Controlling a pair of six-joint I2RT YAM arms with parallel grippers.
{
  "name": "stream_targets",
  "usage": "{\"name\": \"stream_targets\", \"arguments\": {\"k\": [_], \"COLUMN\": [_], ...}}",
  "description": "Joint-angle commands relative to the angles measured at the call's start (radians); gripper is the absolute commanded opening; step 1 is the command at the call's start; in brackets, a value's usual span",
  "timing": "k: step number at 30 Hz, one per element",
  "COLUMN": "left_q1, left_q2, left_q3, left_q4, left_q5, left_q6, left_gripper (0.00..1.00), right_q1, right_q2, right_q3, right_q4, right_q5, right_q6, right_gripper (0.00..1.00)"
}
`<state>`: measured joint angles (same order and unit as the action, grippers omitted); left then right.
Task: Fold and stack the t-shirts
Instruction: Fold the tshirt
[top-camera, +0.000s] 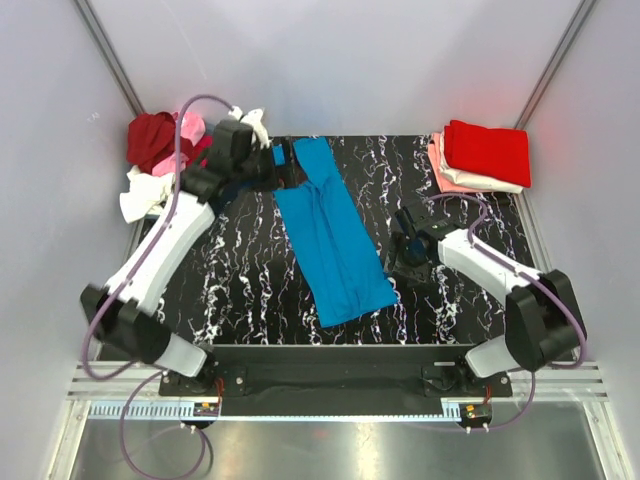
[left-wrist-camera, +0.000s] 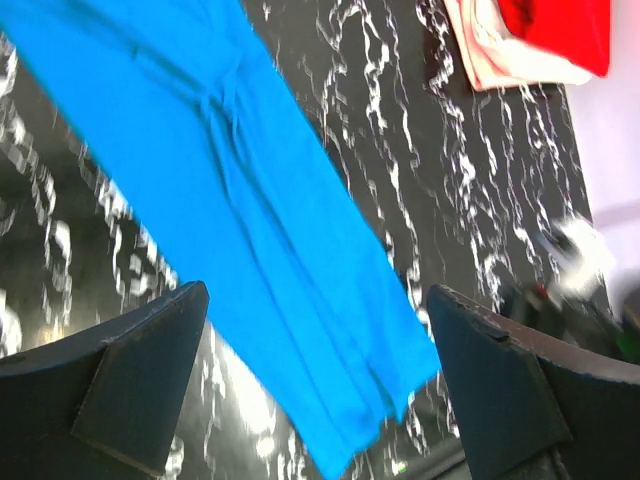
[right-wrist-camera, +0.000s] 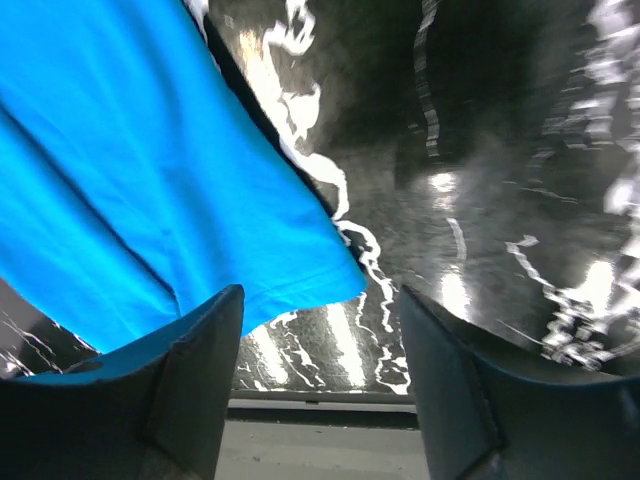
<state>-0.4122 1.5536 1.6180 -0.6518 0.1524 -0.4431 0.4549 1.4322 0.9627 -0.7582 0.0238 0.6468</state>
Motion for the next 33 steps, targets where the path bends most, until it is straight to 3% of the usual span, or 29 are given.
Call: {"name": "stream_targets", "arguments": {"k": [1, 5, 11, 14, 18, 20, 27, 33], "left_q1": [-0.031, -0.053, -0.089, -0.1, -0.105, -0.106, -0.137, -0.209], "left_q2": [-0.119, -0.34, -0.509, -0.565, -0.606, -0.61, -0.619, -0.636], "left_q3": [-0.211, -0.436, -0.572, -0.638, -0.698, -0.71, -0.753, -0.897], "left_q4": [0.012, 0.046, 0.0, -0.008, -0.012, -0.017, -0.028, 0.023], "left_q5": [-0.073, -0.079, -0.1, -0.1, -0.111, -0.117, -0.139, -0.151], "left_q6": [-0.045, -0.094, -0.143, -0.167, -0.181, -0.183, -0.201, -0.284], "left_gripper": [0.99, 0.99, 0.99, 0.99, 0.99, 0.99, 0.99, 0.99], "right_q1": [0.002, 0.002, 0.002, 0.004, 0.002, 0.002, 0.047, 0.273], "right_q2": [0.071, 0.108, 0.094, 0.088, 0.091, 0.097, -0.019, -0.182], "right_q3": [-0.042, -0.108, -0.153, -0.17, -0.17, -0.162, -0.232, -0.298], "right_q4": [0.086, 0.164, 0.184, 0.195, 0.195, 0.188, 0.221, 0.281], "right_q5": [-0.12, -0.214, -0.238, -0.249, -0.252, -0.255, -0.352, -0.349], "right_q6": [-0.018, 0.019, 0.036, 0.039, 0.039, 0.036, 0.14, 0.344], "right_gripper": [0.67, 0.57, 0.43, 0.29, 0.17, 0.0, 0.0, 0.0]}}
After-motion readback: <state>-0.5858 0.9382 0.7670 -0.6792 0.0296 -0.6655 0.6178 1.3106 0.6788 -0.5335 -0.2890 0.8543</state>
